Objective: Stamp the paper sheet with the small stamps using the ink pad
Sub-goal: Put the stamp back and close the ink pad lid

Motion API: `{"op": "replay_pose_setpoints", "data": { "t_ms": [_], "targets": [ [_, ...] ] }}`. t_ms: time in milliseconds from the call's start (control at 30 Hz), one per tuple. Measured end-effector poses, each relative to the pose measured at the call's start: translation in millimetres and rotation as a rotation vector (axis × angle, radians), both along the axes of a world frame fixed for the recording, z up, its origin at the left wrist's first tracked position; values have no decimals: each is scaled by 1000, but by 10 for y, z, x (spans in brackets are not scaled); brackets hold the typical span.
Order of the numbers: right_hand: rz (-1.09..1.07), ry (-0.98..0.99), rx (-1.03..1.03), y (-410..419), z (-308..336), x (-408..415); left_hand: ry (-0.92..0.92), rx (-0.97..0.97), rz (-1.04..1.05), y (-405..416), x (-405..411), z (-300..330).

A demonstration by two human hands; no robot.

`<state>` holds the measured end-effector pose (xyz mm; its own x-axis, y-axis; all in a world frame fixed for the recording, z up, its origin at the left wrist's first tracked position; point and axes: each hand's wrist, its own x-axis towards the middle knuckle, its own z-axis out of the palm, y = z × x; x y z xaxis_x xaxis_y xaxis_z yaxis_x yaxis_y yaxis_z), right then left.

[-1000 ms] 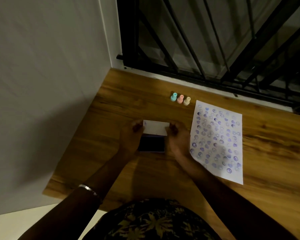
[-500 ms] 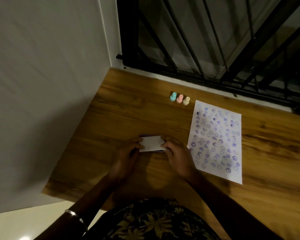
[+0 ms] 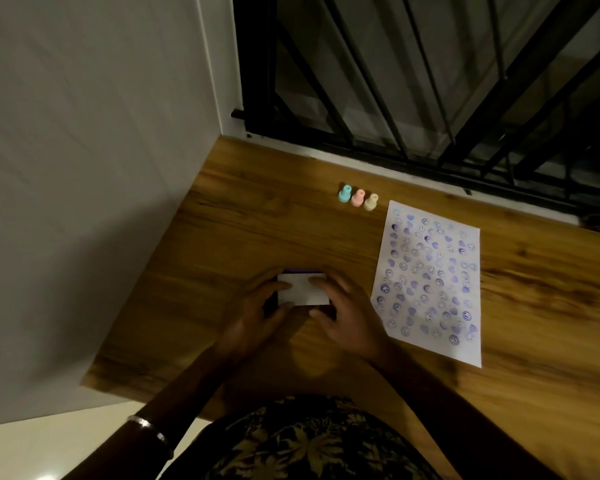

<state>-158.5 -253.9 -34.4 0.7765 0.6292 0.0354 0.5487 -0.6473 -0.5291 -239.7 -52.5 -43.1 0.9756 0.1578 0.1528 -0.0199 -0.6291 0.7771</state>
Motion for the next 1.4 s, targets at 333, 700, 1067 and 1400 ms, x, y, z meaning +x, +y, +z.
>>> {"op": "replay_pose_setpoints", "data": {
  "t_ms": [333, 700, 1067, 1400],
  "targets": [
    [99, 27, -63, 84, 42, 151, 131, 36, -98, 67, 98, -146],
    [137, 54, -62, 125, 107, 218, 133, 54, -111, 97, 120, -118],
    [166, 56, -120, 141, -7, 284, 114, 95, -78, 46, 124, -12],
    [-165, 47, 45, -5, -142, -12, 244, 24, 149, -71, -25, -21]
  ]
}}
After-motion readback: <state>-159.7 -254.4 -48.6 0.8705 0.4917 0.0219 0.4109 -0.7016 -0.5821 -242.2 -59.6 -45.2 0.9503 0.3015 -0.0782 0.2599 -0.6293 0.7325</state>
